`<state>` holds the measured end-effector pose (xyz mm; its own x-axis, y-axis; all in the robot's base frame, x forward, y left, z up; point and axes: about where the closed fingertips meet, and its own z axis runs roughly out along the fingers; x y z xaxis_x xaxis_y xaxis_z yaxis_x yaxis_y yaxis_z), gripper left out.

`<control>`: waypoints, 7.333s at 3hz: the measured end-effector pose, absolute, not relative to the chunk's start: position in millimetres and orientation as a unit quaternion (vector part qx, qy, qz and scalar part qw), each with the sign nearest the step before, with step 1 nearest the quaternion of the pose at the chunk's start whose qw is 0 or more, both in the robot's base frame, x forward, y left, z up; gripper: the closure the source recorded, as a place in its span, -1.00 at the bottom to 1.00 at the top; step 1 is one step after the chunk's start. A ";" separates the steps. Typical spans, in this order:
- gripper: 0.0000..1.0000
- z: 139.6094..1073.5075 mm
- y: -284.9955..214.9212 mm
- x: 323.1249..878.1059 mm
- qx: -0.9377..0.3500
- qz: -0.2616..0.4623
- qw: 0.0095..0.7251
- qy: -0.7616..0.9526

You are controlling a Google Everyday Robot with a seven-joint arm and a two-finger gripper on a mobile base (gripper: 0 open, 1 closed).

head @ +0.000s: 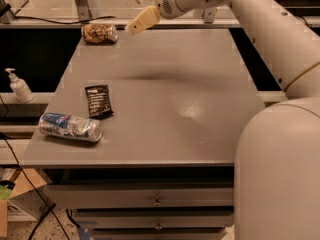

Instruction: Move orange can near redbull can

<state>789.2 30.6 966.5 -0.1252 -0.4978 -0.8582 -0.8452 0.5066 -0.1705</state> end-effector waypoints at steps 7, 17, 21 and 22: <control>-1.00 882.8 139.2 844.6 -0.436 0.263 0.479 0.715; 1.00 912.7 136.4 837.8 -0.489 0.281 0.481 0.672; 1.00 893.4 116.8 767.5 -0.501 0.315 0.448 0.670; 1.00 898.7 120.4 736.2 -0.525 0.310 0.435 0.663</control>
Offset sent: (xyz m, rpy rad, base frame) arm 0.0220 0.0604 -0.0356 0.0994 0.0133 0.0358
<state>736.2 120.4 898.7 -0.0703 -0.4274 -0.9013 -0.9655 0.2564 -0.0462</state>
